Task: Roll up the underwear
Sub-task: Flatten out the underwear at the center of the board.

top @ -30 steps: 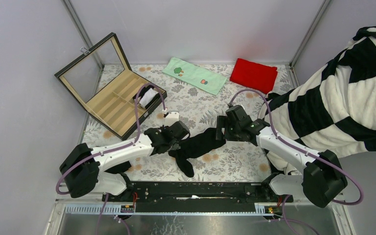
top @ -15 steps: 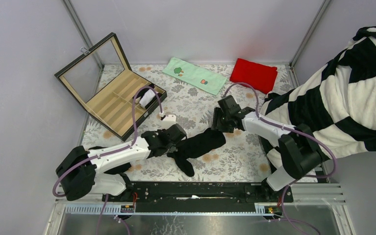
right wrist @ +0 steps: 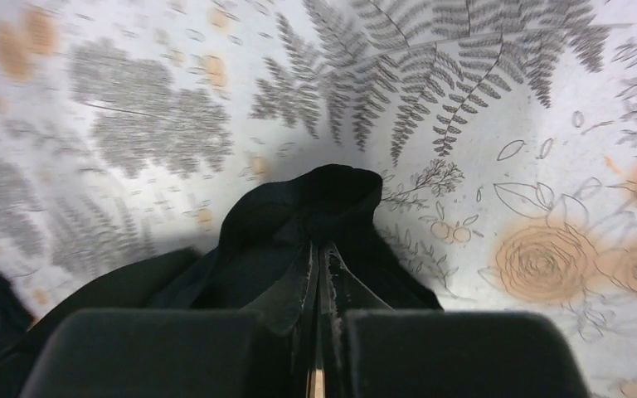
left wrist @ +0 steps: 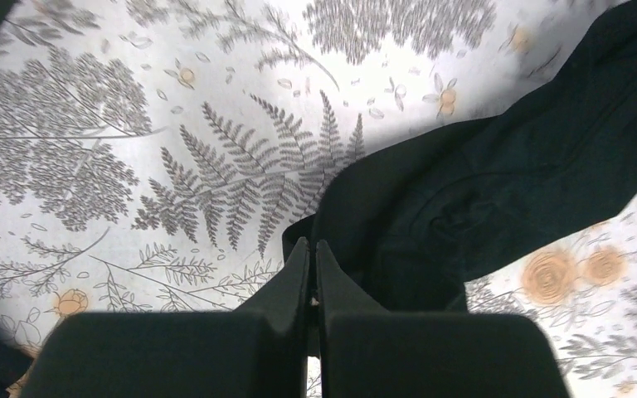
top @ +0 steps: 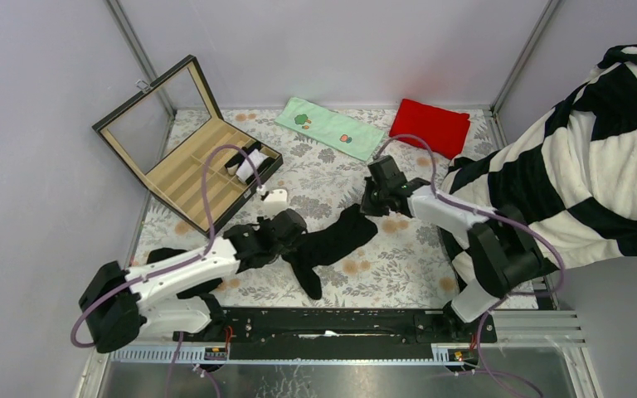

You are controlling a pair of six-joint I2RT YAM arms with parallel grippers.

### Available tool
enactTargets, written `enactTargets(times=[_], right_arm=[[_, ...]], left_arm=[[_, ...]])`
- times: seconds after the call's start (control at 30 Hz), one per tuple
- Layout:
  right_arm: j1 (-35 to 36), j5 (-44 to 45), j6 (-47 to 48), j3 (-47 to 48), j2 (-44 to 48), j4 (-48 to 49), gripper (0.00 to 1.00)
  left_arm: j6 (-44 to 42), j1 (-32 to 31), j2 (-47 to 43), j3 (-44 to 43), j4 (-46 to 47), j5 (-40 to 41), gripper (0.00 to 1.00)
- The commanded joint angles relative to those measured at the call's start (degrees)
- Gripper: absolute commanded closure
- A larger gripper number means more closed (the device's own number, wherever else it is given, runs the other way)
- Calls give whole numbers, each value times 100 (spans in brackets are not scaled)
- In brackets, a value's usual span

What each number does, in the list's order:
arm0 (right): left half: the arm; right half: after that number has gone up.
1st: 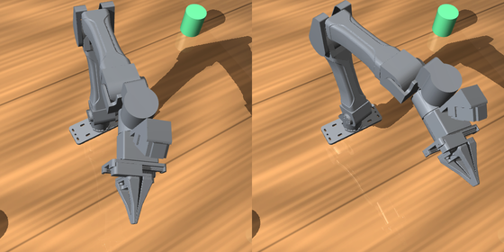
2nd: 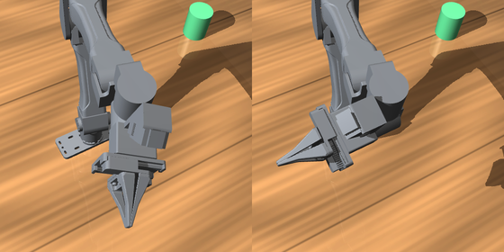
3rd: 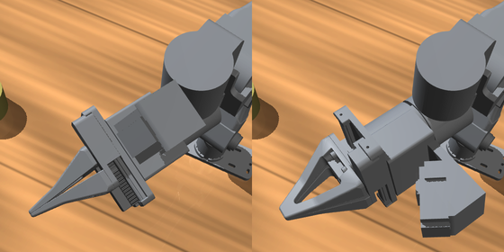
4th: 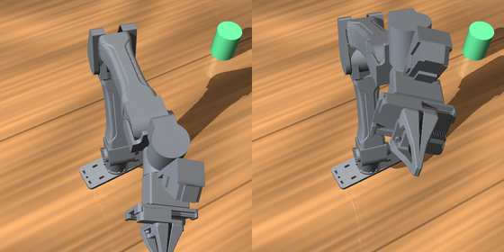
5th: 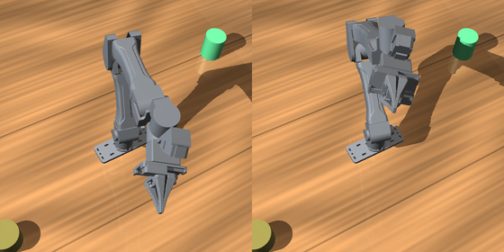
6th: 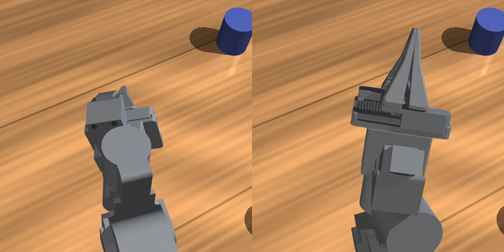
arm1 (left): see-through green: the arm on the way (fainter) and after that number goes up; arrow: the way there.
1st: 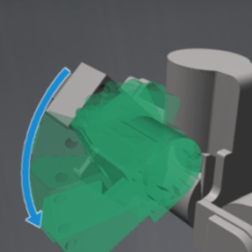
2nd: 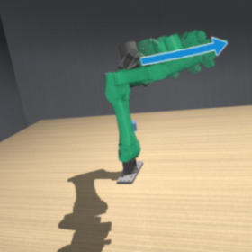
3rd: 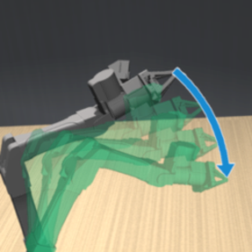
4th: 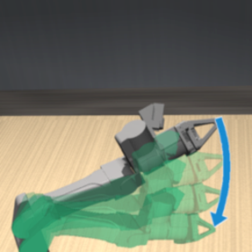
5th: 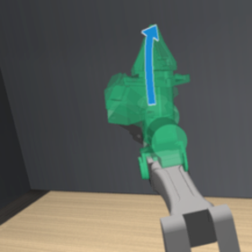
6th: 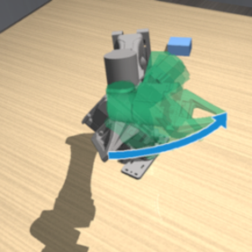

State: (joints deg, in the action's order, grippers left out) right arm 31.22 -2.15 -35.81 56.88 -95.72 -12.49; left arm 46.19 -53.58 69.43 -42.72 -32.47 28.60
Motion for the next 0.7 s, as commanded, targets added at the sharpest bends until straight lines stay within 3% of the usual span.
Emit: enactTargets(times=[0.0, 0.2, 0.33, 0.47, 0.5, 0.53, 0.57, 0.6, 0.67], right_arm=[[-29, 431, 141, -33, 1398, 85, 100], [-34, 996, 195, -423, 2941, -746, 100], [-29, 1219, -236, -1305, 3830, -1157, 100], [-35, 1436, -878, -2321, 4292, -1443, 100], [-29, 1425, -1020, -2491, 4404, -1490, 94], [-29, 1375, -1150, -2665, 4497, -1500, 80], [-33, 1324, -1242, -2801, 4580, -1502, 59], [-30, 1298, -1321, -2892, 4660, -1510, 47], [-35, 1311, -1361, -2930, 4806, -1564, 39]], left_arm=[[293, 106, -776, 39, 116, 825, 100], [46, 516, -1912, -37, 479, 1007, 100], [-312, 528, -2588, 346, 1138, 851, 100], [-89, 525, -2699, 904, 1224, 490, 100], [-6, 529, -2691, 1026, 1231, 398, 100], [80, 525, -2671, 1157, 1246, 304, 100], [146, 529, -2649, 1274, 1270, 214, 100], [186, 529, -2627, 1386, 1318, 126, 100], [274, 527, -2576, 1569, 1390, 18, 100]])
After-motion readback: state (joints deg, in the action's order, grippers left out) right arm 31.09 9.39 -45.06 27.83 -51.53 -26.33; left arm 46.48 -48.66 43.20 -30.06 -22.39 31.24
